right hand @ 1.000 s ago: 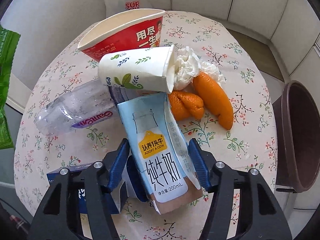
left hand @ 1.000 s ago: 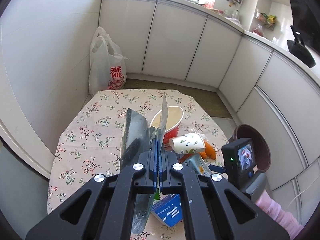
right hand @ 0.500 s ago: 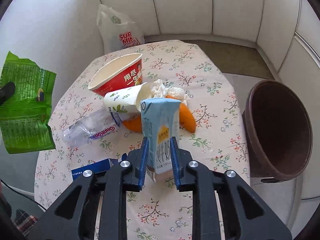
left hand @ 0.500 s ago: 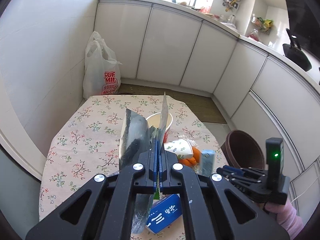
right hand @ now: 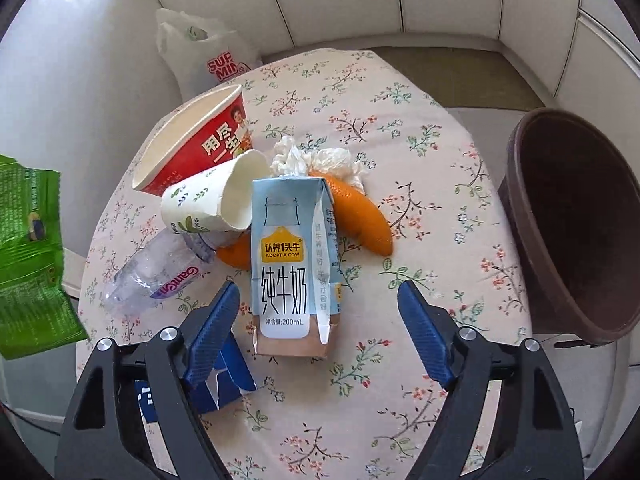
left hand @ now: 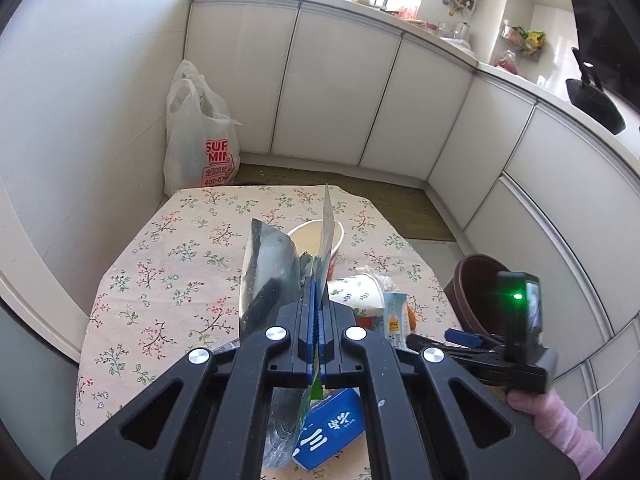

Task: Collect trash
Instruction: 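Grasp the milk carton with the right tool while the left tool holds the green packet, then carry the milk carton over the brown bin and open the right tool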

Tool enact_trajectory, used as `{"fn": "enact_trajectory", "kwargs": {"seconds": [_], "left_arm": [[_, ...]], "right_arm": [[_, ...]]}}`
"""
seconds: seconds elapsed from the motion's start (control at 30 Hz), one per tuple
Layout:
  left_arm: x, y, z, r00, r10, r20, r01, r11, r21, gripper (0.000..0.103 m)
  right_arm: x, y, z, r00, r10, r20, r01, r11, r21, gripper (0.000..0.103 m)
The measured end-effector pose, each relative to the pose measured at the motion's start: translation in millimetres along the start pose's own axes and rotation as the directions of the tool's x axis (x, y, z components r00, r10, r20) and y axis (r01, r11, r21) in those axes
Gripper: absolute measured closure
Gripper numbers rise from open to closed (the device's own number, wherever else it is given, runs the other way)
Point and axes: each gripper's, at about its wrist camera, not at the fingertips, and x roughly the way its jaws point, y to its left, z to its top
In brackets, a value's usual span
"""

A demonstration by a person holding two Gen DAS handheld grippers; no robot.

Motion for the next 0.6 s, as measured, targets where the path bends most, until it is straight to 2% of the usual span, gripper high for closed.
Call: {"fn": "enact_trajectory", "kwargs": {"seconds": [0.23, 0.3, 0.43, 0.6], "left_arm": [[-1, 17, 0, 1.0, 0.015, -0.003, -0.015, 0.999, -0.032, 0.102], [0, 18, 1, 1.0, 0.015, -0.004, -0.015, 0.999, -0.034, 0.102], [0, 17, 1, 1.0, 0.01, -0.004, -0.01, 0.999, -0.033, 0.102], [-3, 11, 2, 1.0, 0.003, 0.016, -0.002, 1.0, -0.031, 0.102]], "right_arm": [[40, 12, 4, 0.999, -0.008, -0.034, 0.01, 0.999, 0.045, 0.026], [46, 15, 3, 0.998, -0.009, -0.056, 0.01, 1.0, 0.019, 0.047], [42, 13, -1, 0.999, -0.008, -0.046, 0.009, 1.0, 0.021, 0.047], [14, 5, 1, 1.0, -0.003, 0.011, 0.003, 1.0, 0.025, 0.047]]}}
